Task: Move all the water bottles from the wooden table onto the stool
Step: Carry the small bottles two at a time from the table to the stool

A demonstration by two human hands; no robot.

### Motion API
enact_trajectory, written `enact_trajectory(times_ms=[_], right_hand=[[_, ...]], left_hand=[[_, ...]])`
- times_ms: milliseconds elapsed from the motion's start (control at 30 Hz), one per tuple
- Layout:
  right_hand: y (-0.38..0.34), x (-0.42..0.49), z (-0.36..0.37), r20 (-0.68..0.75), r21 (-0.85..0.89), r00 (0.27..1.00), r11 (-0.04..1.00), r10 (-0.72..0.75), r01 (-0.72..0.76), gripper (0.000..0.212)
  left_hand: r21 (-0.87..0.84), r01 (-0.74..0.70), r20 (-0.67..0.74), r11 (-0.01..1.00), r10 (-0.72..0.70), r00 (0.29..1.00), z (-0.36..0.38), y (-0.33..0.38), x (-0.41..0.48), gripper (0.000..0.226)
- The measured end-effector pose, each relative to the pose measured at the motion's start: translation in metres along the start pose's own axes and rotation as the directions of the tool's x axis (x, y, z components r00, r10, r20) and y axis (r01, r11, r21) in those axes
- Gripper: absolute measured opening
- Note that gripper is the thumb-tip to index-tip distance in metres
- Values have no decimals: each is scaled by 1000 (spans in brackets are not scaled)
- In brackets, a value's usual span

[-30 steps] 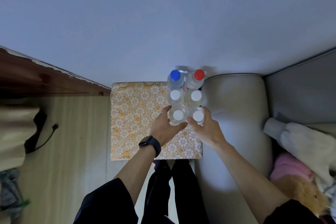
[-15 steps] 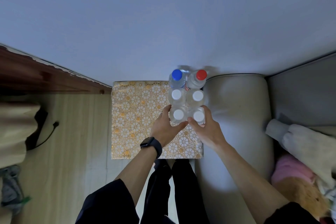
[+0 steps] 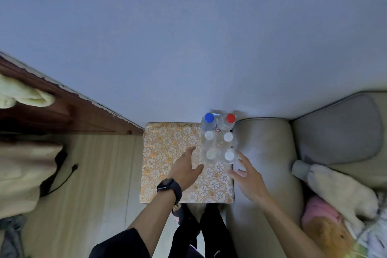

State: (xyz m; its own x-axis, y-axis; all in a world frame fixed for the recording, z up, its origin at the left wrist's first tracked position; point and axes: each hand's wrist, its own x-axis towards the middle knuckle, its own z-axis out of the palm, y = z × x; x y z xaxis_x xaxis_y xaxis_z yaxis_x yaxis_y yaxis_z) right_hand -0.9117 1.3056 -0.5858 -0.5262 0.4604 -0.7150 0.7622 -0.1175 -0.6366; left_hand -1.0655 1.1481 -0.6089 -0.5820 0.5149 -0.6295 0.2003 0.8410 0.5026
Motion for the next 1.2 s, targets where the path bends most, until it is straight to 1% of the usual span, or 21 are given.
enact_trajectory(times_ms=[100,167,267,367,433,500,600,667,767,833,933,1000,1100,1200], right_hand=[[-17,-42,-1,-60,-18,997,999,-47,46,60],[-31,-68,3,-84,-53,990,993,-112,108,54],[-58,-101,15,-76,-152,967,962,-242,229,44],[-90,-123,36,-30,-259,933,904,-359,340,39],[-109,-132,55,25,-313,899,851,-437,422,39],[-125,-136,77,110,-350,862,792,-495,500,40],[-146,-140,114,272,-407,797,686,-540,603,42],[-157,-143,140,387,-420,745,616,-544,667,41],[-170,-146,178,555,-421,650,499,-518,757,41],[-175,-146,204,656,-408,580,419,-483,811,41],[-182,-155,245,791,-369,452,267,-413,890,43],[-184,-168,274,859,-324,372,189,-352,927,43],[-175,-197,322,941,-230,237,56,-242,972,43],[-154,-251,370,991,-70,62,-72,-118,995,41]], left_hand=[[-51,-13,-51,999,11,999,-30,2,-41,65],[-86,-26,-88,996,18,996,-49,-1,-70,62],[-143,-40,-155,989,17,988,-73,-15,-109,58],[-192,-26,-214,981,-16,977,-96,-41,-141,56],[-220,2,-255,975,-59,965,-109,-62,-159,54],[-257,33,-306,966,-114,945,-122,-84,-175,53],[-317,104,-381,943,-228,896,-137,-118,-204,52],[-371,141,-431,918,-305,849,-142,-140,-227,51],[-464,198,-484,864,-434,760,-137,-170,-263,50],[-535,236,-500,811,-529,686,-127,-186,-287,49],[-643,282,-498,712,-668,552,-102,-203,-328,49],[-709,304,-478,636,-751,457,-80,-210,-359,48],[-807,310,-423,502,-859,289,-41,-219,-411,49],[-885,289,-360,366,-930,76,4,-223,-476,49]])
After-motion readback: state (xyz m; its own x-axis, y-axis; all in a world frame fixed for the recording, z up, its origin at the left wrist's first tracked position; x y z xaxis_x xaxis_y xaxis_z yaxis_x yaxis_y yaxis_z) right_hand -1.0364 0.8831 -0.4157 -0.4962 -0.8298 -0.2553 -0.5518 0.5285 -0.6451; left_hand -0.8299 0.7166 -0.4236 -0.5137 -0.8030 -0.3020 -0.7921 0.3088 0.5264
